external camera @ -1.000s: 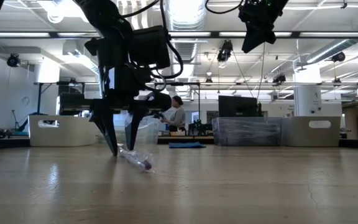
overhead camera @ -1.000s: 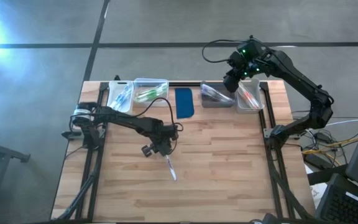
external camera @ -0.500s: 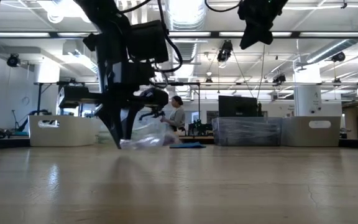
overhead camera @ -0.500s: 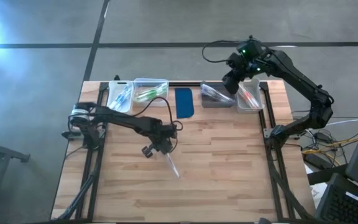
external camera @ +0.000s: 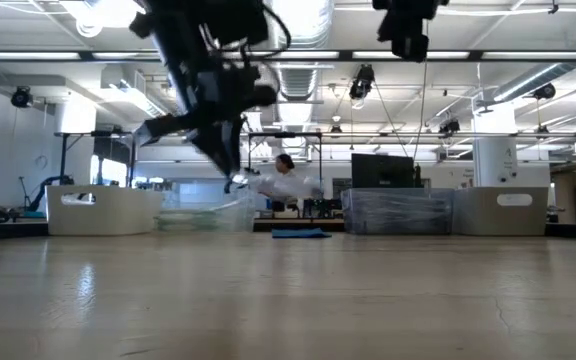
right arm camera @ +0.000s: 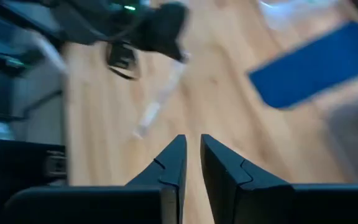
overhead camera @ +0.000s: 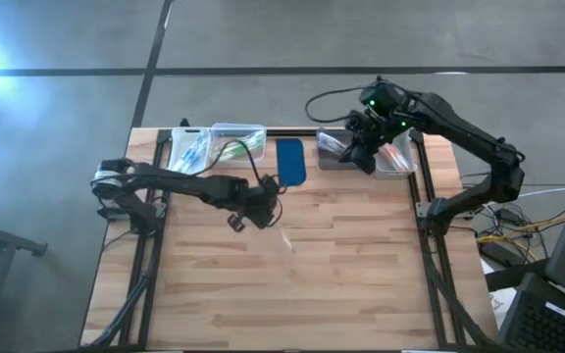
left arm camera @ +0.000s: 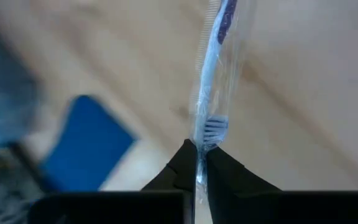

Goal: Pick & Place Toothbrushes
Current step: Put the purple toothbrush into the black bin

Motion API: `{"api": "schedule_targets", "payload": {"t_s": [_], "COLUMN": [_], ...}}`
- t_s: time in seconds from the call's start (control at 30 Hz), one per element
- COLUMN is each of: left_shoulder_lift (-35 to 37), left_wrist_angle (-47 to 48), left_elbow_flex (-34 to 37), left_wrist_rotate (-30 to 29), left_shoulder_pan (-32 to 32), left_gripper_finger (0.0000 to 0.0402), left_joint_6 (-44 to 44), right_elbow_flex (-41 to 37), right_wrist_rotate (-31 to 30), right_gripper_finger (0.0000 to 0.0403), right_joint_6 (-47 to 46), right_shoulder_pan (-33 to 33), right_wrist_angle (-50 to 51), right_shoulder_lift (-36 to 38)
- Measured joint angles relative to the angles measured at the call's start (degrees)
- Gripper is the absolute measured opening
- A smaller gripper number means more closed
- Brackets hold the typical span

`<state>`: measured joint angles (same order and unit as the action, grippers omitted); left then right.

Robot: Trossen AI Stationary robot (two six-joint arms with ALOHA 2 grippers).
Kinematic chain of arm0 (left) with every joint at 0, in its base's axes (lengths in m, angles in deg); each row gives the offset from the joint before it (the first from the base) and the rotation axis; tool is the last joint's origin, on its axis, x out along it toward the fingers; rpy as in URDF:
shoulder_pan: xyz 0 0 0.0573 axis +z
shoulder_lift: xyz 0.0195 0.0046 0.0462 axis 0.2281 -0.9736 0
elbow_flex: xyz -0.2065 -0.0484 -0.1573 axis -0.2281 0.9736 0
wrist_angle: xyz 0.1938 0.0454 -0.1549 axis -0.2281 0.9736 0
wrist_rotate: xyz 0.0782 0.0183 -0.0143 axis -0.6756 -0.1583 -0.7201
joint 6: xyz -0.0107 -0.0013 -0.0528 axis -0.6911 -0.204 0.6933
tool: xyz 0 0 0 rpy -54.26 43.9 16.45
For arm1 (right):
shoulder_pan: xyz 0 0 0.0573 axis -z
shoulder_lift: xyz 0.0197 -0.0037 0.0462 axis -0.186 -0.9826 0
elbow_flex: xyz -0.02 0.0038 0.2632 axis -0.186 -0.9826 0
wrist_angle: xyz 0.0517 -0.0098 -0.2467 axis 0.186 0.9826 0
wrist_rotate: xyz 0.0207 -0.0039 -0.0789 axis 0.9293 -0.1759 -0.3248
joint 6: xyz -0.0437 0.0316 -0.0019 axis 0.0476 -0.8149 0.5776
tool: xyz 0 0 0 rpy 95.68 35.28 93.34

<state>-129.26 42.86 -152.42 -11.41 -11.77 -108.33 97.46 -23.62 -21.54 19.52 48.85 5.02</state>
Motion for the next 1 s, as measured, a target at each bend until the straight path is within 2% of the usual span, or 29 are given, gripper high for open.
{"api": "schedule_targets", "payload": {"t_s": [0.07, 0.17, 0.3, 0.47, 0.7, 1.0], "left_shoulder_lift": [0.8, 0.9, 0.9, 0.9, 0.9, 0.9], "left_wrist_angle": [0.0, -0.1, -0.8, -0.7, -3.2, -7.1], "left_elbow_flex": [-2.1, -6.4, -12.7, -20.6, -29.0, -30.4], "left_wrist_rotate": [-1.9, -5.3, -13.8, -20.8, -22.5, -22.6], "left_shoulder_pan": [0.1, 0.2, 0.2, 1.0, 3.2, 4.2], "left_gripper_finger": [0.0018, 0.0016, 0.0016, 0.0016, 0.0016, 0.0019], "left_joint_6": [-2.2, -3.9, -7.8, -15.5, -21.9, -27.9], "right_elbow_flex": [-0.6, -1.8, -4.6, -7.9, -9.0, -9.1], "right_wrist_rotate": [2.6, 3.3, 4.2, 11.1, 11.8, 10.8], "right_gripper_finger": [0.0050, 0.0065, 0.0091, 0.0127, 0.0163, 0.0193], "right_joint_6": [-2.4, -3.7, -6.4, -10.1, -11.3, -12.4], "right_shoulder_pan": [-1.7, -3.6, -4.1, -4.1, -4.1, -4.1], "right_wrist_angle": [-3.5, -7.1, -9.5, -14.8, -19.1, -22.8], "right_shoulder_lift": [0.0, -0.1, -0.1, -0.1, -0.6, -0.5]}}
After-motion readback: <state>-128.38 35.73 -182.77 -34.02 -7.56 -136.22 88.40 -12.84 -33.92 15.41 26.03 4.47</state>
